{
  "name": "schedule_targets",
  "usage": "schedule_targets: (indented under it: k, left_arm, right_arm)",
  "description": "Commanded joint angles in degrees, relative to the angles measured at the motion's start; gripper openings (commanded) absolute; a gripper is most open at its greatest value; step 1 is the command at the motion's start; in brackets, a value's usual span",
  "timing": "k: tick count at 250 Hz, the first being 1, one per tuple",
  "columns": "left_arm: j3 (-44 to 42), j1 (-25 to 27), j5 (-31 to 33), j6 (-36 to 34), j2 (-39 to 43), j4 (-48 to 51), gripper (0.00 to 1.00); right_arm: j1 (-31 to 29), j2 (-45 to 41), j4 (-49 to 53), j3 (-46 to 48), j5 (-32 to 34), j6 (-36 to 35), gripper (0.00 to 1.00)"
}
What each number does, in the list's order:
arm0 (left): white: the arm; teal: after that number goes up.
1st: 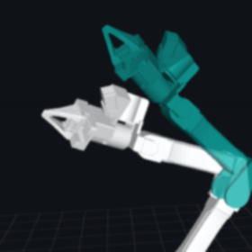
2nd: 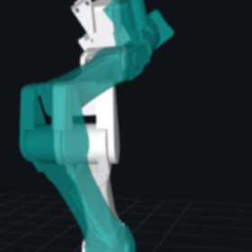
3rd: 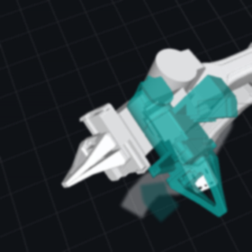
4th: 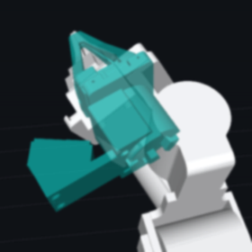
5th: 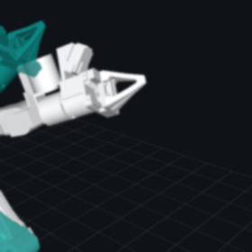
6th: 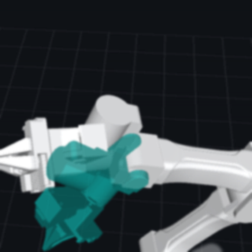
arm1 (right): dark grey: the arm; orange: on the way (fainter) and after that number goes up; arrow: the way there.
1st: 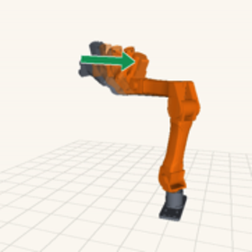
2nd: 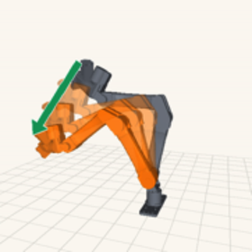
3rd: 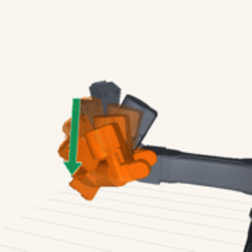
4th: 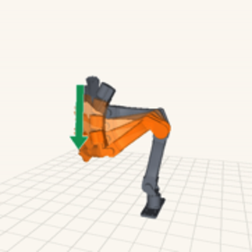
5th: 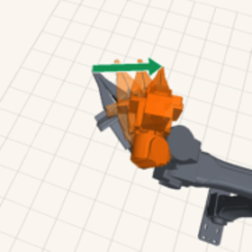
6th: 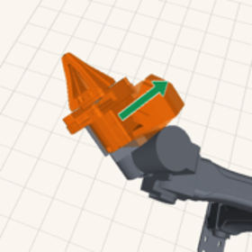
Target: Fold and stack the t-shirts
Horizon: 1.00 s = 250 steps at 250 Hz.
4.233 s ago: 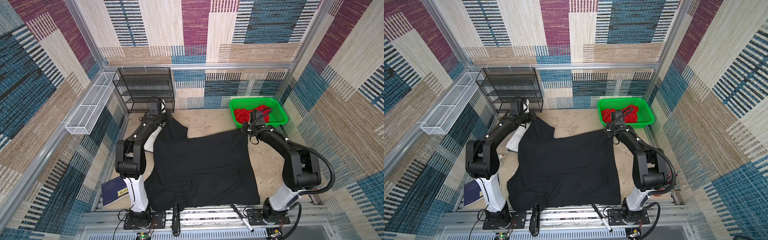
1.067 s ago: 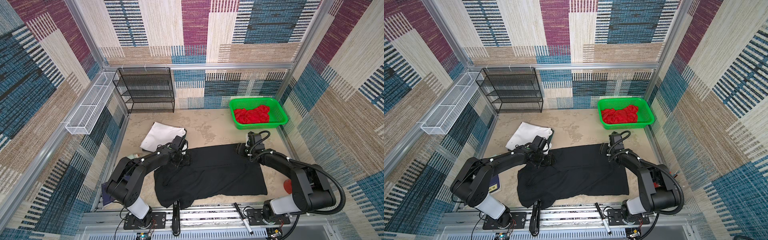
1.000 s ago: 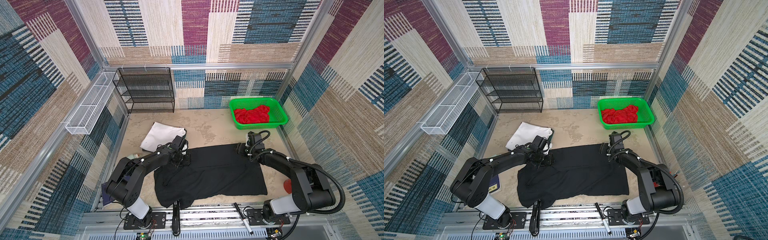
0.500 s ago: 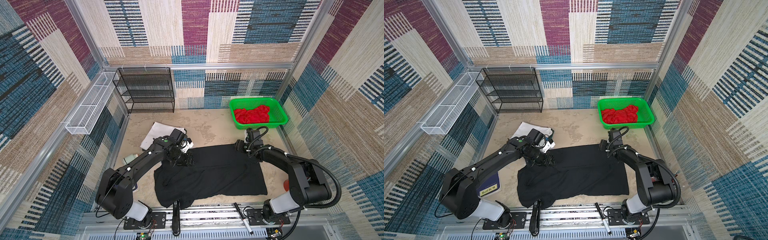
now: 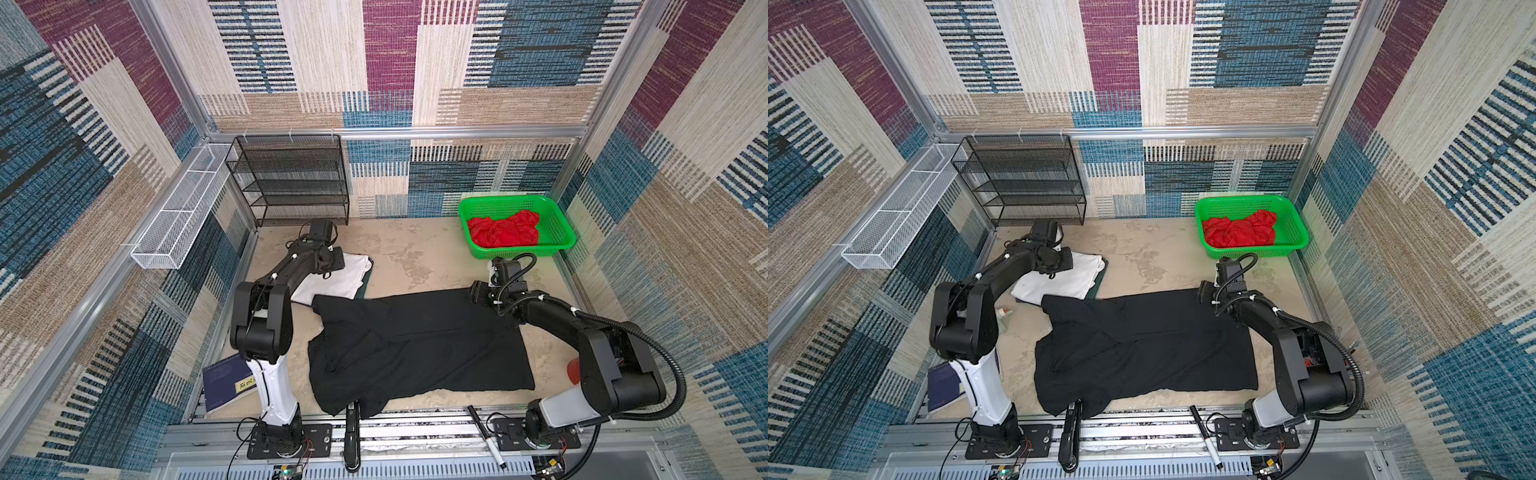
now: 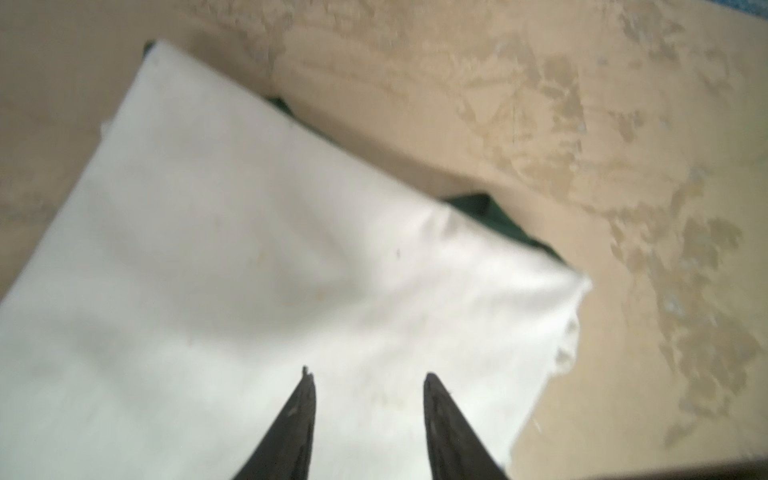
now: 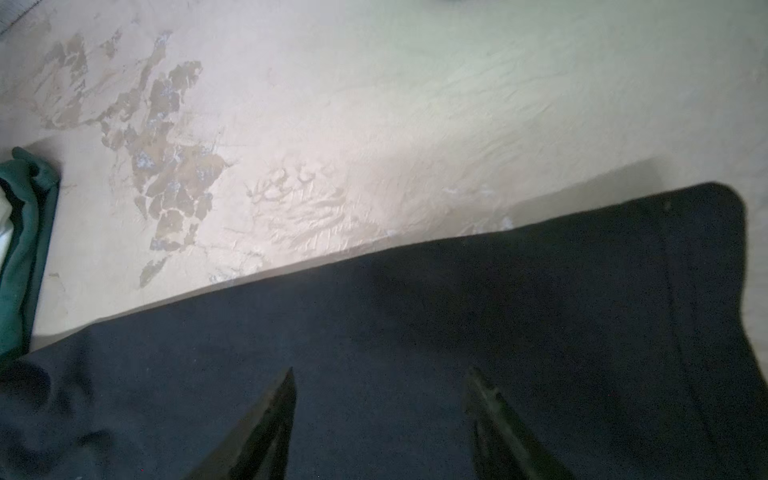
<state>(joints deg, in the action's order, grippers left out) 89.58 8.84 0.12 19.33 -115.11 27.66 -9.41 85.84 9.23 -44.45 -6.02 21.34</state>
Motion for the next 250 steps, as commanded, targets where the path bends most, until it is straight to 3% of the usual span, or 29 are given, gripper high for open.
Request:
schedule_targets:
  k: [1, 40, 87, 130, 145, 209, 250]
  left_arm:
    - [4.83, -0.1, -0.64, 0.33, -5.14, 3.66, 0.46]
    - [5.76, -0.39, 2.36, 2.04, -8.84, 6.27, 0.48]
    - [8.55, -4.31, 3.83, 7.86, -12.62, 7.53, 0.49]
    - [12.48, -8.75, 3.42, 10.23, -16.33, 7.06, 0.5]
    - [13.77, -10.42, -0.08, 11.41, -17.74, 5.39, 0.5]
    - [29.43, -14.67, -0.06, 16.11, -25.58, 11.56, 0.52]
    - [33.89, -15.7, -0.41, 13.71, -25.89, 10.77, 0.53]
  right_arm:
    - [0.01, -0.32, 0.07, 0.06, 0.04, 0.12, 0.66]
    - [0.01, 1.45, -0.01, -0.96, -0.26, -0.07, 0.65]
    - [0.05, 4.01, 1.43, -4.42, -1.38, -1.11, 0.65]
    - [0.01, 3.93, 2.17, -4.96, -0.58, -1.23, 0.66]
    - [0.03, 4.05, 2.57, -5.11, -0.41, -1.11, 0.65]
    - [0.01, 3.97, 3.41, -5.47, 0.05, -0.27, 0.65]
    - [0.01, 3.07, 3.23, -4.94, -0.13, -0.07, 0.66]
